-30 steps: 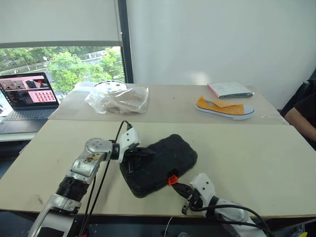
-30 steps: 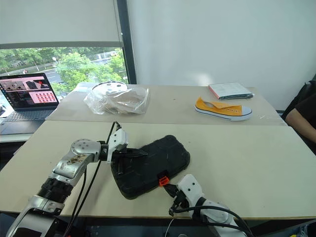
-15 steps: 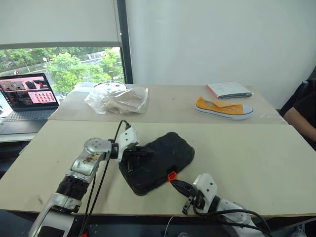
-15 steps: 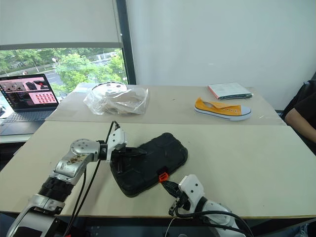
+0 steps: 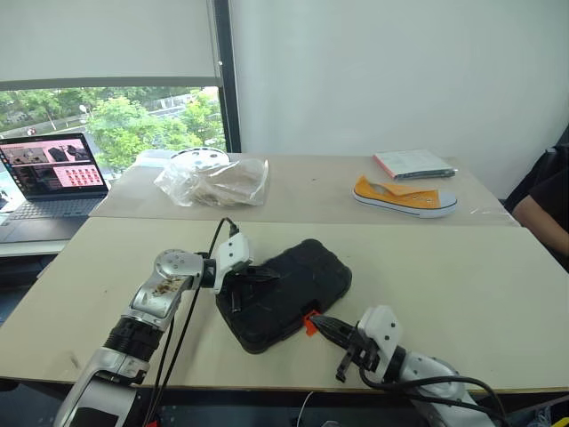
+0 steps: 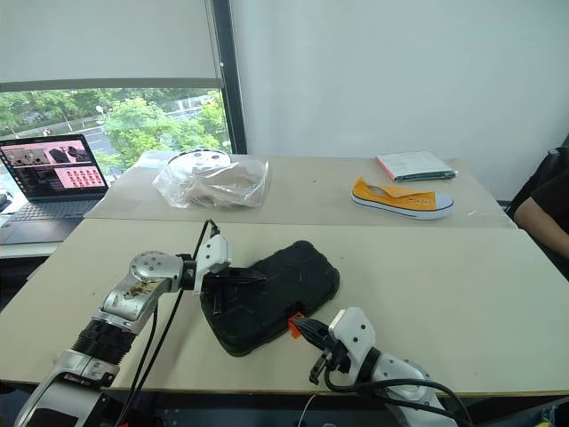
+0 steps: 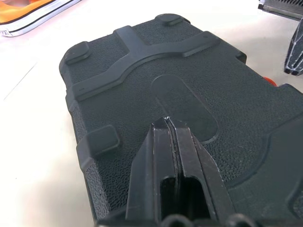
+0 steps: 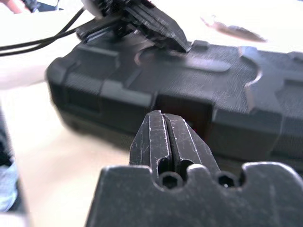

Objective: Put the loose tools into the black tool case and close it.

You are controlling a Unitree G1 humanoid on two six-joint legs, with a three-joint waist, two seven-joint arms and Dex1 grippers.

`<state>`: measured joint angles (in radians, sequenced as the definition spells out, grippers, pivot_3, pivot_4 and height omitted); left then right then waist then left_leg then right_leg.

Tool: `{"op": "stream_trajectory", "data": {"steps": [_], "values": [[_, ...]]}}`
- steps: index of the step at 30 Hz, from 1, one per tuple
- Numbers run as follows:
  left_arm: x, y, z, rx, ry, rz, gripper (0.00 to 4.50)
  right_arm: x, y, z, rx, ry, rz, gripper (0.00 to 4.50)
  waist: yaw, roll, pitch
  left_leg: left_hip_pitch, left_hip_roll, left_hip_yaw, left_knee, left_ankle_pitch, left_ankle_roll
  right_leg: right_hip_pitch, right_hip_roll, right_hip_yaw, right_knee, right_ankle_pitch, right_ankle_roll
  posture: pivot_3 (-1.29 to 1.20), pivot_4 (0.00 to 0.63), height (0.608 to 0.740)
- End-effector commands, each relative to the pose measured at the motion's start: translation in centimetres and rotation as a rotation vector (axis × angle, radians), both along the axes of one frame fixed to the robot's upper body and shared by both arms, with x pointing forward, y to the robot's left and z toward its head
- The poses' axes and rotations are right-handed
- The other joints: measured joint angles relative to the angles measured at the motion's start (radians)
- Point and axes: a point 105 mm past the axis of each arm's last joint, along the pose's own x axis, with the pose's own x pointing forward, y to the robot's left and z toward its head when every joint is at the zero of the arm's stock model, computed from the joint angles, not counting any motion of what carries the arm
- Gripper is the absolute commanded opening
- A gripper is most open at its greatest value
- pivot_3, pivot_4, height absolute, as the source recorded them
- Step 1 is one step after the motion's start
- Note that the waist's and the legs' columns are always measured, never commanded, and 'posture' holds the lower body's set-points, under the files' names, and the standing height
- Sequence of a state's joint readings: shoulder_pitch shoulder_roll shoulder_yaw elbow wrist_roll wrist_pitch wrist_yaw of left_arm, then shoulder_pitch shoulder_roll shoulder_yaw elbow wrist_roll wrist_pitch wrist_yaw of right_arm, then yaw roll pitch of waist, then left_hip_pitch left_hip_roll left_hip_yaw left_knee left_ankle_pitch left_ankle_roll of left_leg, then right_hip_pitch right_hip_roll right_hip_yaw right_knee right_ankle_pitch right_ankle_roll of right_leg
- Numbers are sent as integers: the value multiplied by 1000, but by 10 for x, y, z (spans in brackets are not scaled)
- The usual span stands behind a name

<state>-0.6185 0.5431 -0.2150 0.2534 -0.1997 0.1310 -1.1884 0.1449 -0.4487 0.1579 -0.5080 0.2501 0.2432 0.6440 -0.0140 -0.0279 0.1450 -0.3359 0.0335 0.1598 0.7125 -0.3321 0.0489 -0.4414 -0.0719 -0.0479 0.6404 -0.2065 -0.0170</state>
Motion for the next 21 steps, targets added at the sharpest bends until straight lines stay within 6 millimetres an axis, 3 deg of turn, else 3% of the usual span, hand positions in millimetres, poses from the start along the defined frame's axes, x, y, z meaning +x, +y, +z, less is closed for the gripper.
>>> {"op": "stream_trajectory", "data": {"steps": [1,8,21], "values": [[-4,7,-27,59,84,18,0,-4,-7,2,-29,36,-12,17,0,-1,-1,0,0,0,0,0,1,0,0,0,0,0,0,0,150,740],[-3,4,-30,78,84,12,0,5,-2,-31,-122,167,-69,17,0,0,-3,0,0,0,-1,-2,4,0,-1,1,0,-2,2,0,150,740],[-4,-2,-32,89,99,3,0,28,13,-39,-104,131,-123,17,0,-2,-8,0,0,-1,-1,-3,5,1,-3,0,-1,-2,3,0,150,740]]}}
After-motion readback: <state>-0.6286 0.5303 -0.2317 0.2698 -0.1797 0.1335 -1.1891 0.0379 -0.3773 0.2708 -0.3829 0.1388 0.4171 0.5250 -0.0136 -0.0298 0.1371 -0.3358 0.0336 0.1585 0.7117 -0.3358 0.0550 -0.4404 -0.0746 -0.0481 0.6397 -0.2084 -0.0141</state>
